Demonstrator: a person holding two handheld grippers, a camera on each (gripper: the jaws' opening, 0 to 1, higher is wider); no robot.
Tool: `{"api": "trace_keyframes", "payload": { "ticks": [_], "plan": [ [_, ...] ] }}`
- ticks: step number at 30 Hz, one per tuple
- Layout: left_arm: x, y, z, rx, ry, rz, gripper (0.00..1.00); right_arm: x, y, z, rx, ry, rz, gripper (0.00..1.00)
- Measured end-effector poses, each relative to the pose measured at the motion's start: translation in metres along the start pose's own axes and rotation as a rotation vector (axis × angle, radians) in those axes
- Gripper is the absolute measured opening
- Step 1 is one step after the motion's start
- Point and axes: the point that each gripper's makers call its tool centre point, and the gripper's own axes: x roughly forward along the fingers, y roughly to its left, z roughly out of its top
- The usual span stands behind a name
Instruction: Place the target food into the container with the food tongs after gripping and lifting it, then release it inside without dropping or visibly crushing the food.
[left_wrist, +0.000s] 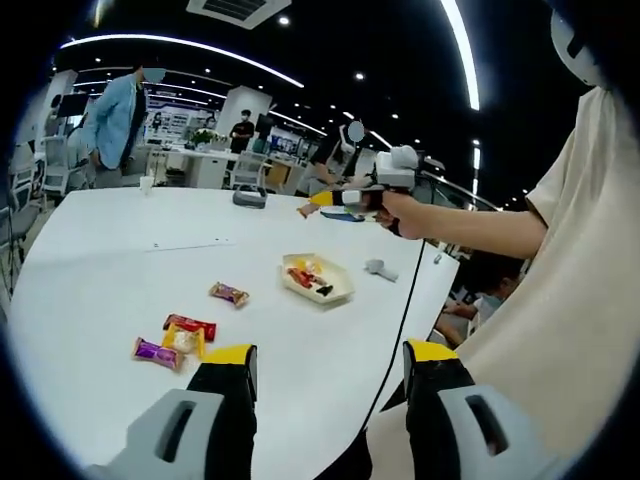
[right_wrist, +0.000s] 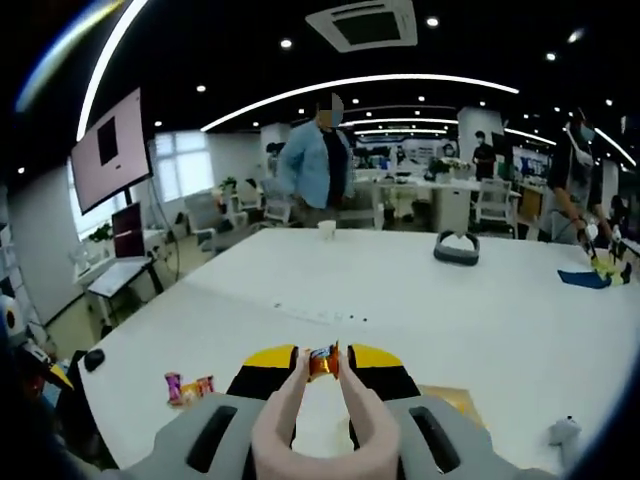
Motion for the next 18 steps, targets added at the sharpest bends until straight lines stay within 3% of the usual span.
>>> {"api": "trace_keyframes", "payload": {
  "ticks": [8, 18],
  "plan": [
    [0.009, -0.001, 0.009, 0.015, -0.014, -0.007, 0.59, -0.014, -0.032, 0.015, -0.002, -0.028, -0.050, 0.18],
    [0.017, -0.005, 0.010, 0.020, -0.010, -0.017, 0.59, -0.030, -0.071, 0.020, 0.015, -0.042, -0.109, 0.18]
  ]
}}
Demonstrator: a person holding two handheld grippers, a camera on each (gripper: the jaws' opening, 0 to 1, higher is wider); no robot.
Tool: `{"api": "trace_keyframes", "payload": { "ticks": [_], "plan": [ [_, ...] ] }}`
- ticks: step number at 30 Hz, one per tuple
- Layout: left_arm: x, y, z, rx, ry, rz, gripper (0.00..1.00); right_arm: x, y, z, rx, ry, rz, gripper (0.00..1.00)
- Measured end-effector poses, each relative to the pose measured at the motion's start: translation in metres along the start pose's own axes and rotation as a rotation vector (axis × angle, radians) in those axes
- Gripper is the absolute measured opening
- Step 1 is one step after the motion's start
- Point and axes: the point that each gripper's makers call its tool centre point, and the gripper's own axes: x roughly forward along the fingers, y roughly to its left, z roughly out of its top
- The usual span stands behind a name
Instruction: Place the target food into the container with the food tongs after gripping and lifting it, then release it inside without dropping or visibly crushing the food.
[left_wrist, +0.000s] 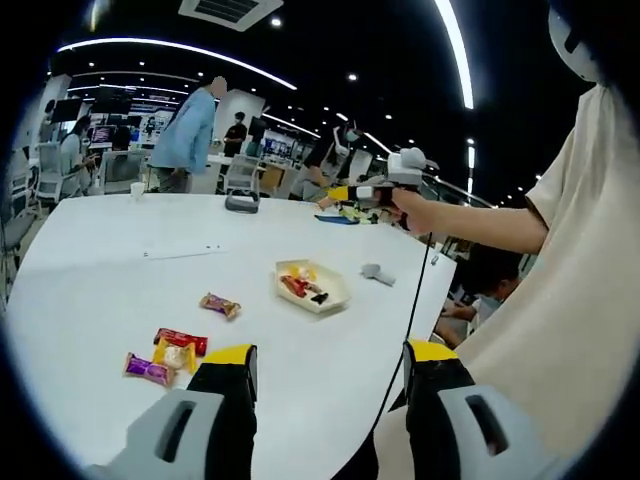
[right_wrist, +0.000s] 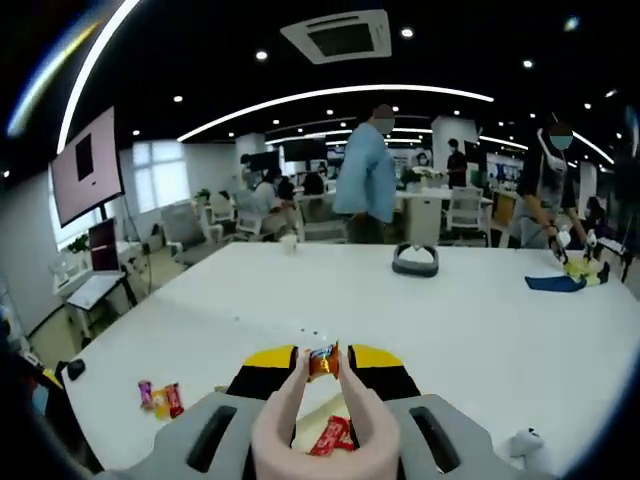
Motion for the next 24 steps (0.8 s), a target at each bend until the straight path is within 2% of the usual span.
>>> {"api": "trace_keyframes", "payload": {
  "ticks": [17, 24],
  "plan": [
    [0.012, -0.003, 0.004, 0.007, 0.004, -0.015, 0.59, -0.009, -0.034, 0.005, 0.028, -0.021, -0.061, 0.19],
    [0.012, 0.000, 0.005, 0.004, -0.001, -0.007, 0.59, -0.007, -0.037, 0.003, 0.036, -0.019, -0.069, 0.19]
  ]
}}
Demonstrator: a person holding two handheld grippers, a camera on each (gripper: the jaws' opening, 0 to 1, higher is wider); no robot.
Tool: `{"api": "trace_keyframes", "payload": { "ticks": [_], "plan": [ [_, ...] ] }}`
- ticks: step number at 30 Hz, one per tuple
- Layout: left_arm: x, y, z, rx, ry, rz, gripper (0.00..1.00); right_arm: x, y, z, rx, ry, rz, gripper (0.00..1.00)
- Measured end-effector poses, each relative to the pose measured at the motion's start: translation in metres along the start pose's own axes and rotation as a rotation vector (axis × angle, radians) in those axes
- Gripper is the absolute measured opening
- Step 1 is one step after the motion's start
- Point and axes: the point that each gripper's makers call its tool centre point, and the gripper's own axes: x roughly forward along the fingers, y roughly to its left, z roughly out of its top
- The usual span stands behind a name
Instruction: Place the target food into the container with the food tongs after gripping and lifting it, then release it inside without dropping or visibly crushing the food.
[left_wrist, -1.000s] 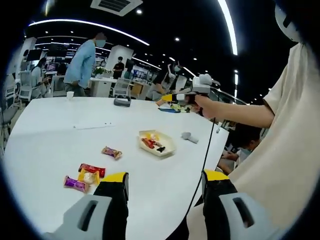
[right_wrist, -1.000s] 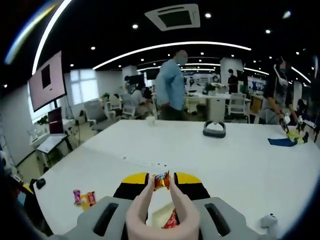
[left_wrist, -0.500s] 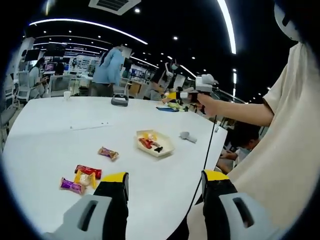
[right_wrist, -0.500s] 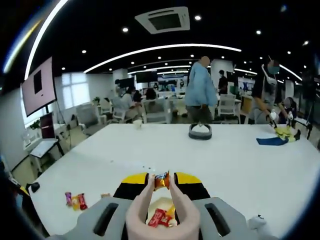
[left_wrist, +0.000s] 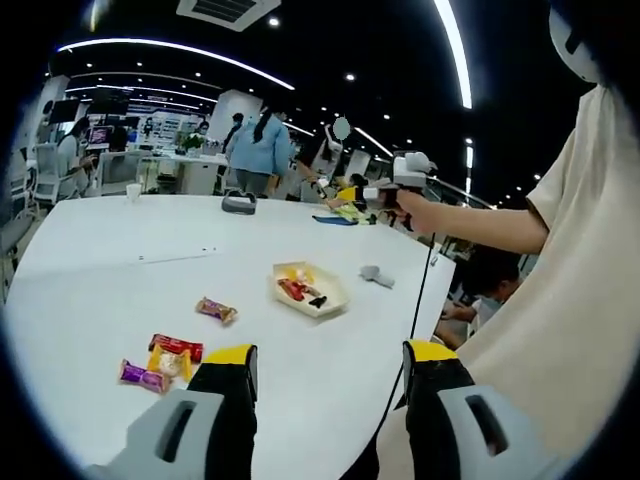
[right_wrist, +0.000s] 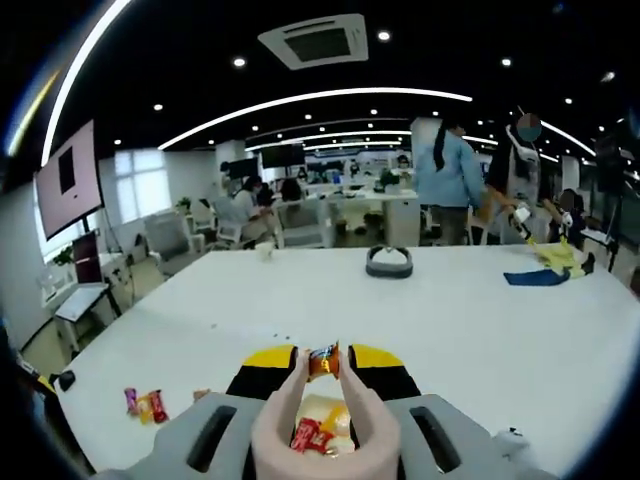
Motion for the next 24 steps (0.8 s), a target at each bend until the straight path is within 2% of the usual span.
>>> {"api": "trace_keyframes", "payload": {
  "ticks": [12, 24],
  "plan": [
    [-0.0048, 0.0055, -0.0003, -0.008, -0.008, 0.029, 0.58, 0.0047, -0.0049, -0.0037, 0.019, -0.002, -0.013, 0.20],
    [-0.0047, 0.0015, -0.0032, -0.013, -0.006, 0.041, 0.58, 0.0045, -0.0080, -0.0085, 0.029, -0.004, -0.009, 0.21]
  ]
}}
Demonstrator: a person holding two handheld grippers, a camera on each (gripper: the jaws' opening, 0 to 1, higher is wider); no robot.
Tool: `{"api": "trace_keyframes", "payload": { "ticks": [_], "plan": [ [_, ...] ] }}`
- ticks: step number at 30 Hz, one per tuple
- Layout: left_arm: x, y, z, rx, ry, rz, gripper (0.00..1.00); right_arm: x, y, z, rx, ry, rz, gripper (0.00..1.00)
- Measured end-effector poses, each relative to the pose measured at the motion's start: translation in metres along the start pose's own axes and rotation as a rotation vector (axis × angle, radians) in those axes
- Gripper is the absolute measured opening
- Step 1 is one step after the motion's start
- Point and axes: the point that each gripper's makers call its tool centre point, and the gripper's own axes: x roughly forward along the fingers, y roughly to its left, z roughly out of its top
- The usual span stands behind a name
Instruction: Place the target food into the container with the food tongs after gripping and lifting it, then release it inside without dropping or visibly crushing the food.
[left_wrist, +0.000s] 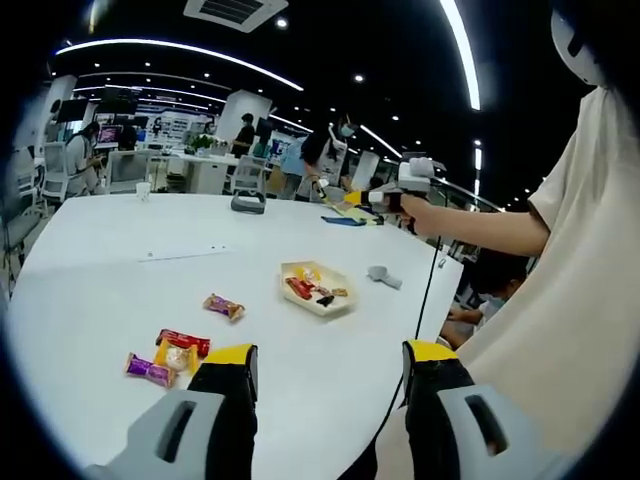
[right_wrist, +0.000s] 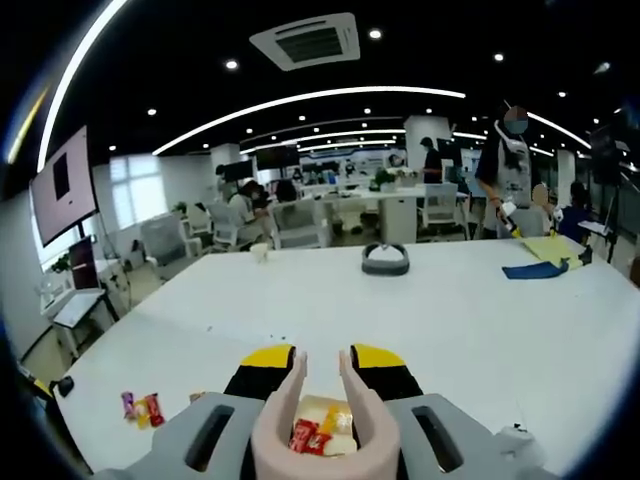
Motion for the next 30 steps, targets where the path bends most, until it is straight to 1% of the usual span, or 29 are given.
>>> {"api": "trace_keyframes", "payload": {
  "ticks": [4, 9, 12, 13, 14, 17, 19, 21, 24, 30],
  "plan": [
    [0.000, -0.002, 0.000, -0.001, -0.002, 0.001, 0.58, -0.001, 0.005, -0.007, 0.008, 0.008, 0.017, 0.22],
    [-0.003, -0.003, -0.002, -0.005, -0.004, 0.007, 0.58, 0.002, 0.023, -0.020, 0.017, 0.028, 0.051, 0.23],
    [-0.011, -0.001, -0.005, -0.013, -0.005, 0.020, 0.58, 0.008, 0.041, -0.029, 0.024, 0.041, 0.082, 0.23],
    [-0.011, 0.000, -0.006, -0.014, -0.005, 0.021, 0.58, 0.008, 0.044, -0.030, 0.025, 0.043, 0.086, 0.24],
    [-0.015, 0.002, -0.008, -0.019, -0.004, 0.029, 0.58, 0.012, 0.054, -0.034, 0.024, 0.051, 0.105, 0.24],
    [-0.023, 0.005, -0.011, -0.028, -0.004, 0.042, 0.58, 0.019, 0.077, -0.041, 0.025, 0.067, 0.142, 0.24],
    [-0.028, 0.009, -0.013, -0.031, -0.005, 0.052, 0.58, 0.021, 0.085, -0.044, 0.022, 0.075, 0.156, 0.24],
    [-0.031, 0.012, -0.013, -0.037, -0.010, 0.061, 0.58, 0.025, 0.099, -0.049, 0.020, 0.089, 0.178, 0.24],
    [-0.037, 0.015, -0.013, -0.041, -0.019, 0.074, 0.58, 0.032, 0.122, -0.054, 0.001, 0.105, 0.214, 0.25],
    [-0.049, 0.023, -0.017, -0.053, -0.028, 0.089, 0.58, 0.044, 0.156, -0.056, -0.037, 0.131, 0.266, 0.25]
  ]
}}
